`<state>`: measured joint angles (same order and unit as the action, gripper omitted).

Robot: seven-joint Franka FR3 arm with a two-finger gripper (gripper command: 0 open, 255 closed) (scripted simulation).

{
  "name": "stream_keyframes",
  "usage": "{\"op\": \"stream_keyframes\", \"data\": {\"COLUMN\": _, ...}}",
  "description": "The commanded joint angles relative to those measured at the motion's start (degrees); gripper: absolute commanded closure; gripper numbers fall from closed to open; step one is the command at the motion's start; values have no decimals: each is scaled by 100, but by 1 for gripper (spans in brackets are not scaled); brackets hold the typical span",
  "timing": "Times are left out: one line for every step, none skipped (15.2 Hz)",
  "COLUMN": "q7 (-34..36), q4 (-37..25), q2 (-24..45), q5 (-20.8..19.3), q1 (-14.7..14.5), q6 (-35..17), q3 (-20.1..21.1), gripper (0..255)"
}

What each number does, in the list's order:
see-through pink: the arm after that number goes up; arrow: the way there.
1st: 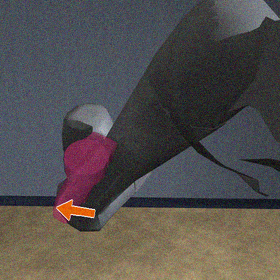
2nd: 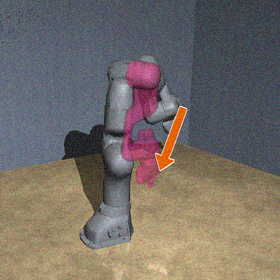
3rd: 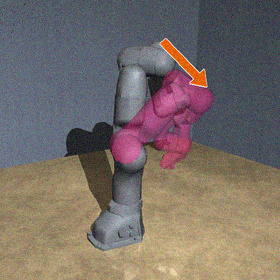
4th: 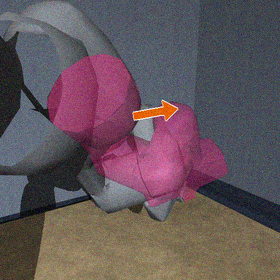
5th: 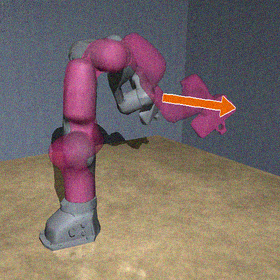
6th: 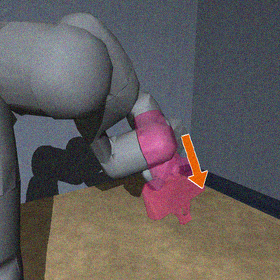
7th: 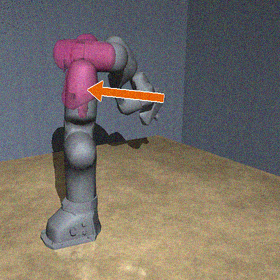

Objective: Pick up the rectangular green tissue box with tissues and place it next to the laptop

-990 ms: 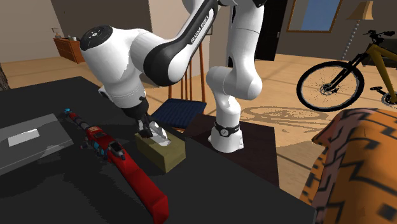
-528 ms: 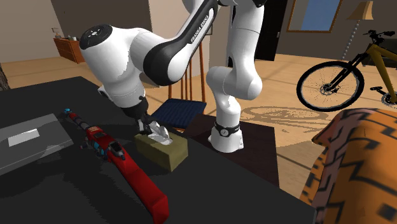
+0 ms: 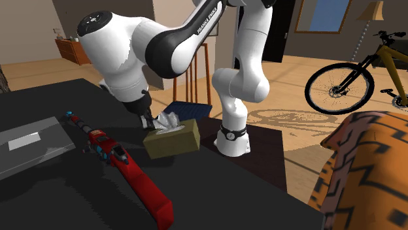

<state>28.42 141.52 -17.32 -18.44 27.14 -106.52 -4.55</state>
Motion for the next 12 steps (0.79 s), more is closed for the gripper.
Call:
{"op": "stream_keyframes", "data": {"q7": -46, "q4": -107, "q2": -69, "q5": 18, "q1": -4, "q6": 174, "q3": 8, "gripper": 255}}
{"op": "stream_keyframes", "data": {"q7": -66, "q4": -155, "q2": -104, "q5": 26, "q1": -6, "q6": 254, "q3": 13, "gripper": 255}}
{"op": "stream_keyframes", "data": {"q7": -85, "q4": -204, "q2": -137, "q5": 33, "q1": -8, "q6": 335, "q3": 18, "gripper": 255}}
{"op": "stream_keyframes", "data": {"q7": -105, "q4": -254, "q2": -169, "q5": 41, "q1": -10, "q6": 415, "q3": 22, "gripper": 255}}
{"op": "stream_keyframes", "data": {"q7": -124, "q4": -305, "q2": -200, "q5": 48, "q1": -12, "q6": 494, "q3": 27, "gripper": 255}}
{"op": "stream_keyframes", "data": {"q7": -144, "q4": -357, "q2": -229, "q5": 54, "q1": -14, "q6": 573, "q3": 32, "gripper": 255}}
{"op": "stream_keyframes", "data": {"q7": -163, "q4": -411, "q2": -256, "q5": 61, "q1": -16, "q6": 652, "q3": 37, "gripper": 255}}
{"op": "stream_keyframes", "data": {"q7": -182, "q4": -465, "q2": -282, "q5": 67, "q1": -17, "q6": 731, "q3": 42, "gripper": 255}}
{"op": "stream_keyframes", "data": {"q7": -201, "q4": -521, "q2": -307, "q5": 73, "q1": -19, "q6": 809, "q3": 46, "gripper": 255}}
{"op": "stream_keyframes", "data": {"q7": -220, "q4": -578, "q2": -330, "q5": 79, "q1": -20, "q6": 887, "q3": 51, "gripper": 255}}
{"op": "stream_keyframes", "data": {"q7": -238, "q4": -636, "q2": -352, "q5": 84, "q1": -22, "q6": 965, "q3": 56, "gripper": 255}}
{"op": "stream_keyframes", "data": {"q7": -257, "q4": -695, "q2": -372, "q5": 89, "q1": -23, "q6": 1042, "q3": 61, "gripper": 255}}
